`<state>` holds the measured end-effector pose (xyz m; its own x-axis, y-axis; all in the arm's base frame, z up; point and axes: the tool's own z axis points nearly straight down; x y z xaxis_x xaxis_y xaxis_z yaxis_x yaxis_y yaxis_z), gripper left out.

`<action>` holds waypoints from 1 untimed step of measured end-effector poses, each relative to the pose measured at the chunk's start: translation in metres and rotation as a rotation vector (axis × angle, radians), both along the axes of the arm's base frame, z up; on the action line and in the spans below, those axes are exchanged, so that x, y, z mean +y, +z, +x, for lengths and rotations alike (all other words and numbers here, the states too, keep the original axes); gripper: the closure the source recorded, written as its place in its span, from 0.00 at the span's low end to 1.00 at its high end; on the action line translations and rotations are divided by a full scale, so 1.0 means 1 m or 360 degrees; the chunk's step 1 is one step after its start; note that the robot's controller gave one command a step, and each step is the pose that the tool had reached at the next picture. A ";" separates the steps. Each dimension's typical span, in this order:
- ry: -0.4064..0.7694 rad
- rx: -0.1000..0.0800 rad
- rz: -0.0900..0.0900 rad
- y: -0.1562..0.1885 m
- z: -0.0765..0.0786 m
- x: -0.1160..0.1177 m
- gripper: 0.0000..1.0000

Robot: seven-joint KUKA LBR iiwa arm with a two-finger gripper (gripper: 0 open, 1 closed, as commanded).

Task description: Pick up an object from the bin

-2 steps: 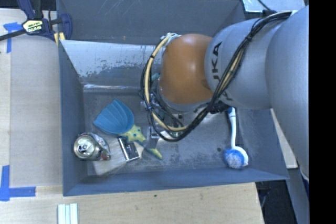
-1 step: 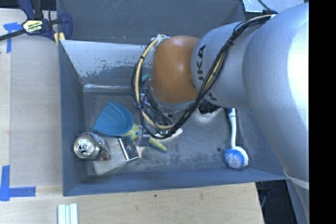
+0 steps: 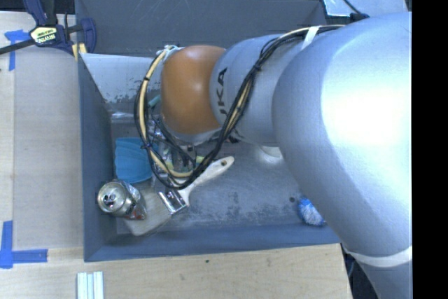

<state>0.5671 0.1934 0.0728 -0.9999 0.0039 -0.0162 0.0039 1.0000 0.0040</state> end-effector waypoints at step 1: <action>-0.0071 0.0008 -0.0019 -0.002 -0.002 0.011 1.00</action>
Offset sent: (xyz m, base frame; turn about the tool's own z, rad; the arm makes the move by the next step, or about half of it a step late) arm 0.0000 0.0000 0.0000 0.0000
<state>0.5653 0.2043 0.0713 -0.9988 0.0487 -0.0113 0.0487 0.9988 -0.0079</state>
